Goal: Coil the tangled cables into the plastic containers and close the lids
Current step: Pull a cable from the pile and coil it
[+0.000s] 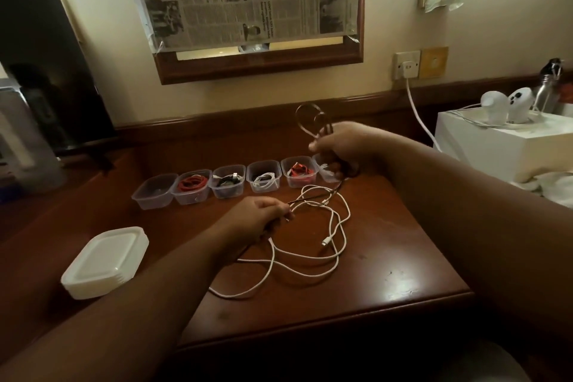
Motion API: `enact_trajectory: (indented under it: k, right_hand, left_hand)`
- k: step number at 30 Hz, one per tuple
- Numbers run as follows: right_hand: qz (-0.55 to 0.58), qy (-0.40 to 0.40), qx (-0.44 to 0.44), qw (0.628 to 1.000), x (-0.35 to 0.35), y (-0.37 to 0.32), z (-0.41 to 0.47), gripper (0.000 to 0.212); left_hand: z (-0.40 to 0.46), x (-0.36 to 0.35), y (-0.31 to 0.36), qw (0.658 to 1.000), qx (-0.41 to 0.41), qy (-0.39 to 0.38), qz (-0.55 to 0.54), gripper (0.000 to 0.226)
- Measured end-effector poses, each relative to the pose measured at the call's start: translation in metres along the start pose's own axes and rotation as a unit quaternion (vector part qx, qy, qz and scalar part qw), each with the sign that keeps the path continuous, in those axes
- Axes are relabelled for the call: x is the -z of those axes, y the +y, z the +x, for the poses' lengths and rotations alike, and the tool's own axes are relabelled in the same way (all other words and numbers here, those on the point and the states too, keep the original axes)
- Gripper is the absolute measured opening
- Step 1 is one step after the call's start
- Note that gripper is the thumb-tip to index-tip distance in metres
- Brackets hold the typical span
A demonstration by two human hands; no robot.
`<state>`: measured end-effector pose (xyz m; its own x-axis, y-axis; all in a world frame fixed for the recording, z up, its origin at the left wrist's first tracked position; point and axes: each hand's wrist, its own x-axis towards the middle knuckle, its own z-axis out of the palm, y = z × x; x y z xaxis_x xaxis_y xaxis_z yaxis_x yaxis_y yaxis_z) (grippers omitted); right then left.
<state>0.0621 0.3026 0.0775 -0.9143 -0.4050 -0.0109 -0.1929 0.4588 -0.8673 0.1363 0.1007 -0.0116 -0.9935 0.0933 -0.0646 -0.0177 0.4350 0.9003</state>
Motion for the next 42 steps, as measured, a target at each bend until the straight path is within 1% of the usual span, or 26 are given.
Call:
enact_trajectory:
  k: [3,7,8,10,13,14,17,18,20,22,23,24,26,27,28,29,30,32,33,35,36,37,39,40,41,42]
  right_hand:
    - [-0.043,-0.136,0.006,0.990,-0.002,0.007,-0.014,0.017]
    - [-0.023,-0.312,0.012,0.950,-0.007,0.011,-0.028,0.037]
    - [-0.018,-0.344,0.016,0.939,-0.009,0.013,-0.031,0.037]
    - [-0.006,-0.395,0.016,0.919,-0.014,0.016,-0.036,0.020]
    - [0.016,-0.452,-0.003,0.892,-0.026,0.021,-0.044,0.008]
    - [0.031,-0.471,-0.007,0.882,-0.031,0.023,-0.046,0.017]
    - [0.096,-0.530,-0.006,0.842,-0.039,0.033,-0.047,0.057]
    - [0.104,-0.522,-0.007,0.846,-0.041,0.037,-0.047,0.071]
    - [0.098,-0.474,-0.007,0.875,-0.041,0.040,-0.049,0.096]
    - [0.076,-0.428,0.004,0.901,-0.041,0.039,-0.054,0.102]
    - [0.053,-0.400,0.010,0.915,-0.042,0.036,-0.057,0.095]
    - [0.026,-0.361,0.019,0.932,-0.045,0.032,-0.061,0.079]
    - [-0.046,-0.243,0.067,0.967,-0.053,0.025,-0.068,0.039]
    - [-0.078,-0.179,0.101,0.975,-0.057,0.021,-0.071,0.029]
    - [-0.090,-0.129,0.131,0.979,-0.062,0.017,-0.074,0.026]
    - [-0.081,-0.106,0.150,0.980,-0.067,0.012,-0.078,0.026]
    - [-0.062,-0.114,0.156,0.979,-0.071,0.006,-0.084,0.026]
    - [-0.040,-0.182,0.151,0.971,-0.081,-0.004,-0.094,0.027]
    - [-0.031,-0.210,0.144,0.967,-0.086,-0.007,-0.097,0.028]
    - [0.018,-0.217,0.112,0.970,-0.094,-0.009,-0.100,0.024]
    - [0.045,-0.210,0.082,0.973,-0.095,-0.010,-0.101,0.022]
    - [0.064,-0.208,0.050,0.975,-0.094,-0.009,-0.099,0.022]
    - [0.099,-0.225,0.000,0.969,-0.086,-0.009,-0.096,0.029]
    - [0.135,-0.240,-0.017,0.961,-0.080,-0.009,-0.093,0.035]
    - [0.188,-0.253,-0.026,0.949,-0.075,-0.009,-0.090,0.039]
    - [0.252,-0.262,-0.028,0.931,-0.070,-0.009,-0.087,0.041]
  left_hand:
    - [-0.014,0.011,0.000,0.999,0.006,-0.041,0.033,0.023]
    - [-0.033,0.017,0.003,0.990,-0.005,-0.101,0.102,0.022]
    - [-0.036,0.019,0.005,0.988,-0.013,-0.099,0.120,0.021]
    - [-0.044,0.022,0.012,0.985,-0.034,-0.081,0.150,0.018]
    - [-0.056,0.025,0.026,0.986,-0.051,-0.067,0.146,0.012]
    - [-0.060,0.024,0.031,0.986,-0.057,-0.062,0.145,0.010]
    - [-0.065,0.024,0.040,0.992,-0.071,-0.023,0.097,0.011]
    - [-0.065,0.025,0.042,0.995,-0.067,-0.013,0.067,0.014]
    - [-0.066,0.028,0.044,0.999,-0.049,-0.001,-0.005,0.017]
    - [-0.067,0.030,0.046,0.995,-0.037,0.008,-0.090,0.020]
    - [-0.066,0.029,0.047,0.990,-0.034,0.014,-0.135,0.022]
    - [-0.066,0.028,0.048,0.984,-0.033,0.022,-0.176,0.024]
    - [-0.064,0.025,0.051,0.965,-0.028,0.043,-0.257,0.025]
    - [-0.063,0.023,0.053,0.951,-0.023,0.057,-0.304,0.026]
    - [-0.063,0.020,0.056,0.931,-0.019,0.072,-0.357,0.026]
    - [-0.061,0.018,0.060,0.909,-0.018,0.084,-0.409,0.026]
    - [-0.060,0.015,0.064,0.886,-0.019,0.094,-0.454,0.026]
    - [-0.058,0.008,0.073,0.850,-0.022,0.114,-0.514,0.026]
    - [-0.056,0.005,0.076,0.838,-0.023,0.122,-0.532,0.026]
    - [-0.052,0.002,0.081,0.827,-0.028,0.135,-0.545,0.027]
    - [-0.052,0.002,0.082,0.834,-0.032,0.140,-0.533,0.027]
    - [-0.052,0.003,0.081,0.854,-0.038,0.147,-0.498,0.027]
    - [-0.049,0.005,0.071,0.923,-0.058,0.159,-0.346,0.026]
    - [-0.048,0.006,0.065,0.953,-0.065,0.149,-0.256,0.026]
    - [-0.046,0.006,0.057,0.972,-0.066,0.126,-0.187,0.028]
    - [-0.045,0.006,0.050,0.982,-0.056,0.089,-0.154,0.033]
